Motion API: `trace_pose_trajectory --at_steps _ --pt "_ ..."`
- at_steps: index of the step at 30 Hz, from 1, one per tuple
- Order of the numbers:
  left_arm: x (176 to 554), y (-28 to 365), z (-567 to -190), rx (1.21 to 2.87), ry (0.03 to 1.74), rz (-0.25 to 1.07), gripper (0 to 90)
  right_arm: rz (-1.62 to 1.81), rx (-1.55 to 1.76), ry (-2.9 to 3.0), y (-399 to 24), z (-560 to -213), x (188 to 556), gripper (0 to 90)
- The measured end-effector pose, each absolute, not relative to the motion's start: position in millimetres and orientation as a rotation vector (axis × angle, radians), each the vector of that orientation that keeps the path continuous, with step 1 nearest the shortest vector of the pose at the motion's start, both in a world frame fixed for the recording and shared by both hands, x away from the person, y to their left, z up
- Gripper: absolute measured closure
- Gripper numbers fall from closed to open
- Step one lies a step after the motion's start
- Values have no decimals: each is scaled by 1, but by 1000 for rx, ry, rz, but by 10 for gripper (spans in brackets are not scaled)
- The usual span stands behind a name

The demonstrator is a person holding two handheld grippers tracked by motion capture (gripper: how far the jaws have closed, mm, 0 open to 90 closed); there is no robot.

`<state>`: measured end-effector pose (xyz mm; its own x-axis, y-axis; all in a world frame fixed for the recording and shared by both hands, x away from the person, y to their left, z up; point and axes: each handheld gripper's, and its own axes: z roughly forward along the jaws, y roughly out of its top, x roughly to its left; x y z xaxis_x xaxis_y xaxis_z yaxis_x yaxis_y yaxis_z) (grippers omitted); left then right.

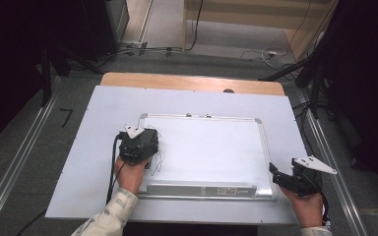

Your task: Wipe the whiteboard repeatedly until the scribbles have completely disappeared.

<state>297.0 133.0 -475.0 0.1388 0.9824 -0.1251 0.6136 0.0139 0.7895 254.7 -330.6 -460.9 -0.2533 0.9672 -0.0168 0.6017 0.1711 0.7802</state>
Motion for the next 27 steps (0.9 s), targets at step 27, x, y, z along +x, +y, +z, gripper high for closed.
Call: trace_pose_trajectory --at_steps 27 --pt "335 120 -493 1729 1595 675 386 913 1474 1934 -331 -461 255 163"
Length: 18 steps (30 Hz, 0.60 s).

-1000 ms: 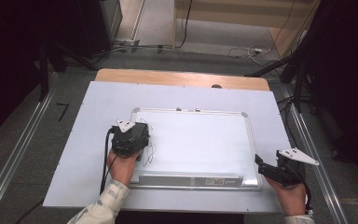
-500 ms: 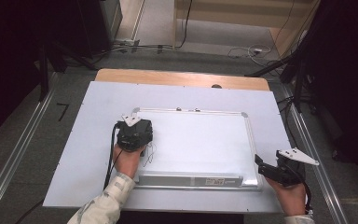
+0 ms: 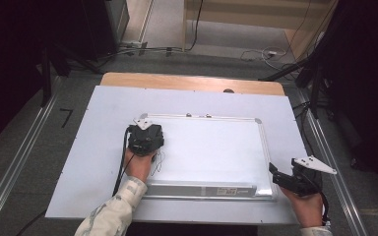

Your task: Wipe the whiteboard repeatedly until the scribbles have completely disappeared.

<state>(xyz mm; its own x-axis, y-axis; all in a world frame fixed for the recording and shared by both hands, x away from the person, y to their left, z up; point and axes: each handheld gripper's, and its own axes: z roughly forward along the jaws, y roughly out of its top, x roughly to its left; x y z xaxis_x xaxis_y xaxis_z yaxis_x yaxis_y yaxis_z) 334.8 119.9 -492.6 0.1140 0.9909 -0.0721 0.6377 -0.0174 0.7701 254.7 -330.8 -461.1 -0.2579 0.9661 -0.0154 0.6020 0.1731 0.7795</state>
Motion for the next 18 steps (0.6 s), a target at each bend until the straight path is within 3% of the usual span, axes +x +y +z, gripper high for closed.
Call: trace_pose_trajectory --at_steps 18 --pt "356 121 -495 1752 1615 660 385 912 1476 1935 -331 -462 255 163"
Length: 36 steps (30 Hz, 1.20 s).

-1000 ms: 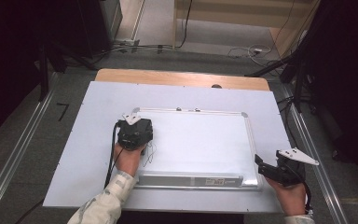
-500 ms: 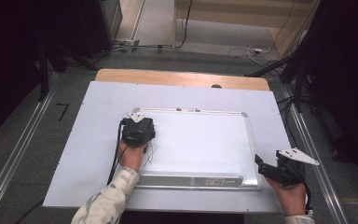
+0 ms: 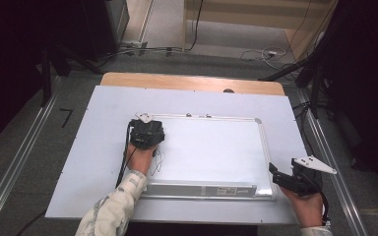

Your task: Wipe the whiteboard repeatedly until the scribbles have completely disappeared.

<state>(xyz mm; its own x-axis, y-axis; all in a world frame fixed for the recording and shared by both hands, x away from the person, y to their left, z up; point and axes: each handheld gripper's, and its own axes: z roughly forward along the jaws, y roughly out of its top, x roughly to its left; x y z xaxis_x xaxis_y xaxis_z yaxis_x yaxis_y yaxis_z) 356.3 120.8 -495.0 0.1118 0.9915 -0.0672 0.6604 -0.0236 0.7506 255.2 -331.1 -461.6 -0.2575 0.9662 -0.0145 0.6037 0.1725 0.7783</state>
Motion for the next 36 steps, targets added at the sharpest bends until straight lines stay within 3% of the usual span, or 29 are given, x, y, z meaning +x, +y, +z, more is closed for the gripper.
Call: trace_pose_trajectory --at_steps 6,26,36 --pt "351 117 -494 1783 1603 661 385 908 1478 1937 -331 -462 255 163" --pt "281 107 -496 1892 1444 591 385 901 1486 1934 -331 -462 254 163" --pt "297 103 -496 1885 1456 595 384 900 1478 1937 -329 -462 255 162"
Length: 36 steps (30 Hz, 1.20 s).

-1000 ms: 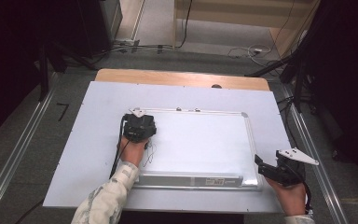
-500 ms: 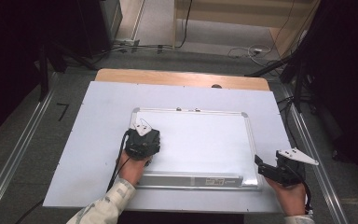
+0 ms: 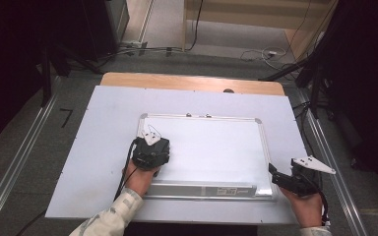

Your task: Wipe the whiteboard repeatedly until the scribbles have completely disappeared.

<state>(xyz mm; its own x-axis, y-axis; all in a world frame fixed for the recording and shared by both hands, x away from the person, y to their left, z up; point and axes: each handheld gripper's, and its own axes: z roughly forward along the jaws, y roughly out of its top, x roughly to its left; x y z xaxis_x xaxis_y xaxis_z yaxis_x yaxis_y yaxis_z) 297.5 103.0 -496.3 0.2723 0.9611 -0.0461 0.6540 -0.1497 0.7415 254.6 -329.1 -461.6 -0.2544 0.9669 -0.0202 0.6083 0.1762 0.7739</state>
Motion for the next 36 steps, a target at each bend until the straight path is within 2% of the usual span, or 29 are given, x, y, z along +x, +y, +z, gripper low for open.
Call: trace_pose_trajectory --at_steps 8,23,36 --pt "326 104 -495 1864 1497 609 384 902 1482 1938 -331 -462 255 163" --pt "304 91 -495 1904 1459 608 384 898 1484 1939 -330 -462 255 162" --pt "314 97 -495 1905 1461 597 384 902 1482 1940 -331 -462 254 162"
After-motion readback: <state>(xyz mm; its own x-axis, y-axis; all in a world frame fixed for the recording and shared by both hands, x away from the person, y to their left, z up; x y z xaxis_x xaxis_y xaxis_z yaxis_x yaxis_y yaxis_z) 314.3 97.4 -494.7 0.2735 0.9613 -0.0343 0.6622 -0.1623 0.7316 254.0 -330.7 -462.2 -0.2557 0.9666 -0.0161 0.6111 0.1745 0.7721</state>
